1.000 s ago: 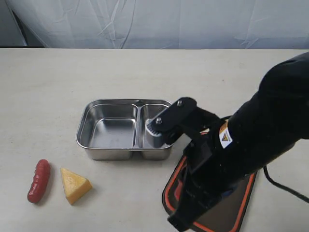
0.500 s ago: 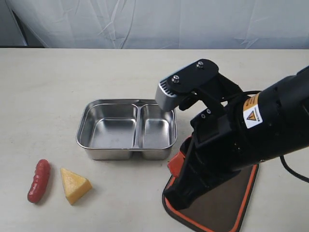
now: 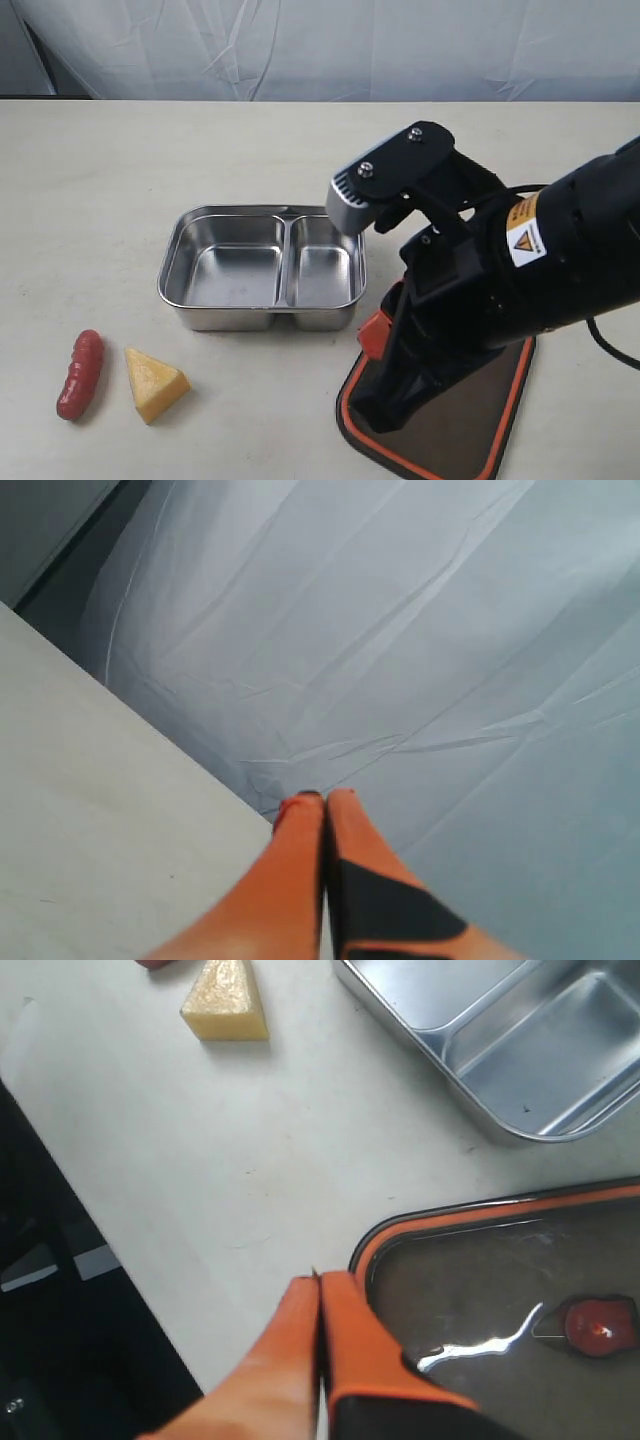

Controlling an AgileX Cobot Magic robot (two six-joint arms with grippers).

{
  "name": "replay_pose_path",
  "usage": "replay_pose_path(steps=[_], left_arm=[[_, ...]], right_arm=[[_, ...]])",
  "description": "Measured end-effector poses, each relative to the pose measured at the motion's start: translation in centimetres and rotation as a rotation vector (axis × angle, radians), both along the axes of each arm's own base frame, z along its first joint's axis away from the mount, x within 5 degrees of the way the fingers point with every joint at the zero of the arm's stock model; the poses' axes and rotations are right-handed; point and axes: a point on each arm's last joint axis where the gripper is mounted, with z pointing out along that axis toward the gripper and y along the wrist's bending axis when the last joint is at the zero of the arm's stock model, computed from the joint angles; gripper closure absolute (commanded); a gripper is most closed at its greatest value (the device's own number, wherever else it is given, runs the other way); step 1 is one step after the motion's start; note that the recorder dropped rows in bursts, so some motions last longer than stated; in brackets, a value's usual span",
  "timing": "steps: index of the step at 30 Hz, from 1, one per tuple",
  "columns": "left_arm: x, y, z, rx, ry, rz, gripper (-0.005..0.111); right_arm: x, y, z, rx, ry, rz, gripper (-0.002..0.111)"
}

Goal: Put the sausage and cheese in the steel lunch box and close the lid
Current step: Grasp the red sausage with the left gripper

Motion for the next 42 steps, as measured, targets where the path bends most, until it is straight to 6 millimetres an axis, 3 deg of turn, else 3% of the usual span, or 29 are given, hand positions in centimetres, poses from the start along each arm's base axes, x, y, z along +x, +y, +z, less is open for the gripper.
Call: replay_pose_path(steps=[4,9,14,20,23,28,31,42], left_arm=[[1.4,-0.3,2.6,0.142,0.103,-0.024,0.107],[5.3,-0.7,5.0,0.365,0.455,-0.116,0.107],[9.9,-1.2,3.7,0.481,0.884,-0.303,0.107],[13.3,-1.8,0.1,0.507,1.112,-0.473,0.107],[14.0,-2.2,-1.5,0.501,1.181,-0.570,0.097],[14.5,-3.1,-2.8,0.514,1.181,-0.717,0.062],[14.6,-3.2,-3.1,0.527,1.187,-0.757,0.049],[15.2,-3.2,-5.6,0.504,1.305,-0.820,0.048]], right_arm=[[0.1,-0.1,0.0,-0.014,-0.022,0.007,0.108],[0.2,-0.1,-0.1,-0.016,-0.021,-0.002,0.108],[0.2,-0.1,-0.1,-0.013,-0.008,-0.021,0.108],[0.2,-0.1,-0.1,-0.012,-0.003,-0.030,0.108],[0.2,-0.1,-0.1,-0.012,-0.003,-0.030,0.108],[0.1,-0.1,-0.1,-0.015,-0.001,-0.029,0.108],[0.1,-0.2,-0.1,-0.017,0.001,-0.029,0.108],[0.2,-0.3,-0.1,-0.033,-0.007,-0.022,0.108]])
